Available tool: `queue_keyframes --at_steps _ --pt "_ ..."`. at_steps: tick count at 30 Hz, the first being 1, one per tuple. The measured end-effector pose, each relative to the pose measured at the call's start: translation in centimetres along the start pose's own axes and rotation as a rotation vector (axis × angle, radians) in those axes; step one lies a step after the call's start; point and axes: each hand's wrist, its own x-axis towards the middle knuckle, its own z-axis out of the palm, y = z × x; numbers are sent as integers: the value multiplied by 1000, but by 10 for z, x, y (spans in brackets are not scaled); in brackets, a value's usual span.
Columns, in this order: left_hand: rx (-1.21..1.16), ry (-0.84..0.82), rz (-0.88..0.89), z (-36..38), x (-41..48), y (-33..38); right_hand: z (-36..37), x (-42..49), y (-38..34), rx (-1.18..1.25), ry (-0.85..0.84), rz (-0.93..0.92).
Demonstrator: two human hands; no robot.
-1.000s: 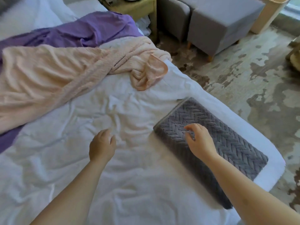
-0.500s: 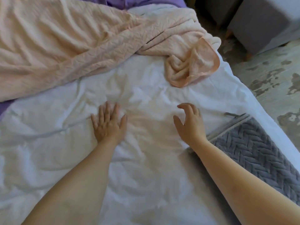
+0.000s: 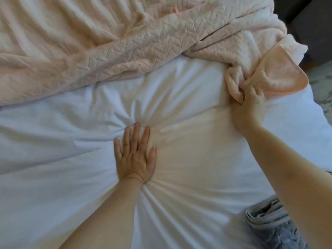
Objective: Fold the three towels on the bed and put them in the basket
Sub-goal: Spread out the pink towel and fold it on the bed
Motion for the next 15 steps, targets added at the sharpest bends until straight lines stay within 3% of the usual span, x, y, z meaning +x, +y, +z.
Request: queue_keyframes --at_steps 6,11,13,15 --pt "-7 -35 -7 -7 3 2 -34 -30 6 121 -52 -13" --pt "-48 -241 -4 -42 4 2 -87 -98 0 199 -193 -9" --pt "-119 -321 -29 -66 5 4 -108 -129 -8 216 -260 -39" --pt "-263 -264 -39 -103 1 10 -130 -160 -22 219 -328 -77"
